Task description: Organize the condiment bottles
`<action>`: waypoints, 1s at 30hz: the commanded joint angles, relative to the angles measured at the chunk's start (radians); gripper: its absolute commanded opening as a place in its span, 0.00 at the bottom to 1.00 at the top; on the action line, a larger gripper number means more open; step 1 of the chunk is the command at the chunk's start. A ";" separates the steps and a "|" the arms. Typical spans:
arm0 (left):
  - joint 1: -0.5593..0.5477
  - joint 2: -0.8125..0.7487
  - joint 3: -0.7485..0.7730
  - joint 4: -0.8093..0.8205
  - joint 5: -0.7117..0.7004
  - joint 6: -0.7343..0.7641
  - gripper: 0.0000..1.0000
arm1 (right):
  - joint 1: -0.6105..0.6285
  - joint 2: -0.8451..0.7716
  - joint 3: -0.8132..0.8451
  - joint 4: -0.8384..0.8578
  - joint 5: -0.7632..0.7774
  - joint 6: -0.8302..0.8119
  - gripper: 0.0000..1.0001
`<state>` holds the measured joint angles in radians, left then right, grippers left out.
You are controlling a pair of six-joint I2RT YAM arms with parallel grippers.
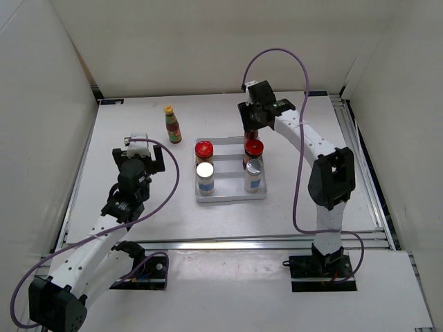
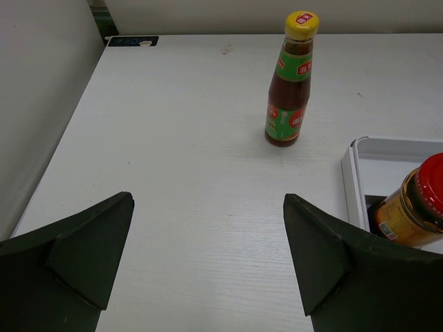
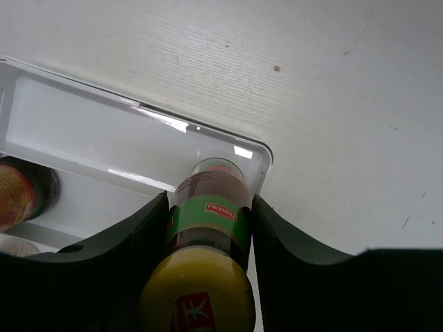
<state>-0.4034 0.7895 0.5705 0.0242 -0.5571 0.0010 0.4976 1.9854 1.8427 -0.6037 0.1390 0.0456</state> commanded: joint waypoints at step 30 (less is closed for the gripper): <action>0.054 0.618 0.546 -0.050 0.221 -0.140 1.00 | -0.041 -0.253 0.029 0.062 -0.075 0.059 1.00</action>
<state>-0.3519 1.3525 1.0771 -0.0757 -0.3962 -0.1085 0.4587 1.8740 1.8061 -0.5400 0.0933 0.1043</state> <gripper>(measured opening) 0.998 0.998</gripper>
